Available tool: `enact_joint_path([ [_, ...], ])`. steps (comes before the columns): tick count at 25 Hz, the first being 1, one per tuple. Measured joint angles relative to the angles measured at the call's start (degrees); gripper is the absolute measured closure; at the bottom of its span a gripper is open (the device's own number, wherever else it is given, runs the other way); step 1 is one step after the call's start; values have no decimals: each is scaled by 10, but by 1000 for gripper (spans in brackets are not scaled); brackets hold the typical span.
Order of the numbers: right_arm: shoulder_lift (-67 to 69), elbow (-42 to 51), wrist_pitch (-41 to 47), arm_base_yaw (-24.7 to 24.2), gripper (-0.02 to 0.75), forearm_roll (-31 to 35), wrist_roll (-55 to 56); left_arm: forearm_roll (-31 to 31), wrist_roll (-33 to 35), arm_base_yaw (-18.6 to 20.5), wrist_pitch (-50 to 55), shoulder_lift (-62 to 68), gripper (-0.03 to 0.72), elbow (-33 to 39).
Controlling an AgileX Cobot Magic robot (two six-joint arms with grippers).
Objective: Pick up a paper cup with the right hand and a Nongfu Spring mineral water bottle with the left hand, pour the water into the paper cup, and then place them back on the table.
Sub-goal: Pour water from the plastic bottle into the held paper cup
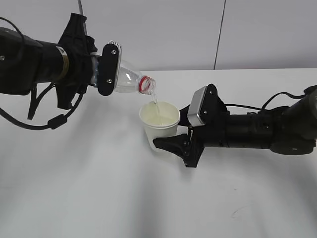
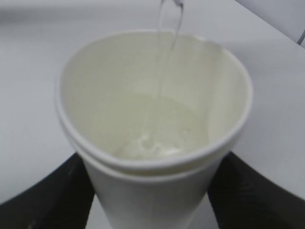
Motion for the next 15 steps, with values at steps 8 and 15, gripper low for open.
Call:
enact_joint_path([
  [8,0,0,-30,0,224,63,-1,-115,-27,0,-30,0,270,0],
  [15,0,0,-36,0,224,84,-4,-335,-94,0,-79,0,270,0],
])
